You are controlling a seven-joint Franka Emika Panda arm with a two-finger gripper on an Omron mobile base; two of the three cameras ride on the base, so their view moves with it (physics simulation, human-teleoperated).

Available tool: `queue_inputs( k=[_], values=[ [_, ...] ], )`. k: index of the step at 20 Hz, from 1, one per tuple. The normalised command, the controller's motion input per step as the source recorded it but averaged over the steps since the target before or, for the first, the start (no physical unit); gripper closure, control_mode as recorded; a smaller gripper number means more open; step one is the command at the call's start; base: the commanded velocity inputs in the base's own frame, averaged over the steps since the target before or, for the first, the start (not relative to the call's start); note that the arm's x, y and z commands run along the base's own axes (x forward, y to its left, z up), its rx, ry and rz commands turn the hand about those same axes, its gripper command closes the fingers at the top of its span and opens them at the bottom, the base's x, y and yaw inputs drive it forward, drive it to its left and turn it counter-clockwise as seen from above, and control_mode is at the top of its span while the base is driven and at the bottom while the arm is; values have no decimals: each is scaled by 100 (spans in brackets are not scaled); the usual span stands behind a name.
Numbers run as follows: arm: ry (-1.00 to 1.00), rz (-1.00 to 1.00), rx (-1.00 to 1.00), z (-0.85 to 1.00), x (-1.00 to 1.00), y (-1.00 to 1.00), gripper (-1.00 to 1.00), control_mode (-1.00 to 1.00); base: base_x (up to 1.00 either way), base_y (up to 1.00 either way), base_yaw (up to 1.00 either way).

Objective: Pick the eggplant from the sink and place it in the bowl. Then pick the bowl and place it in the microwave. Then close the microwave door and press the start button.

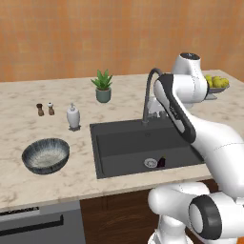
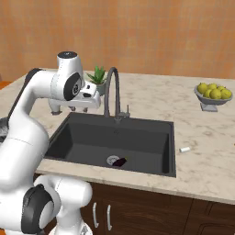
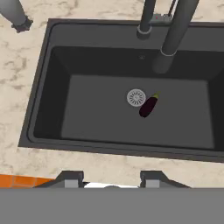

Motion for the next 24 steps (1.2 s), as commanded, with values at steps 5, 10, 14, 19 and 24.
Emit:
queue_inputs(
  k=[5, 10, 14, 19, 24],
  values=[
    [5, 0, 2, -29, -14, -42, -100, -100, 0, 0, 0],
    [5, 0, 32, -84, -36, -100, -100, -100, 0, 0, 0],
    [13, 0, 46, -61, 3, -100, -100, -100, 0, 0, 0],
    [25, 0, 46, -22, 36, -93, -100, -100, 0, 0, 0],
    [35, 0, 35, -47, 91, -57, -100, -100, 0, 0, 0]
  ],
)
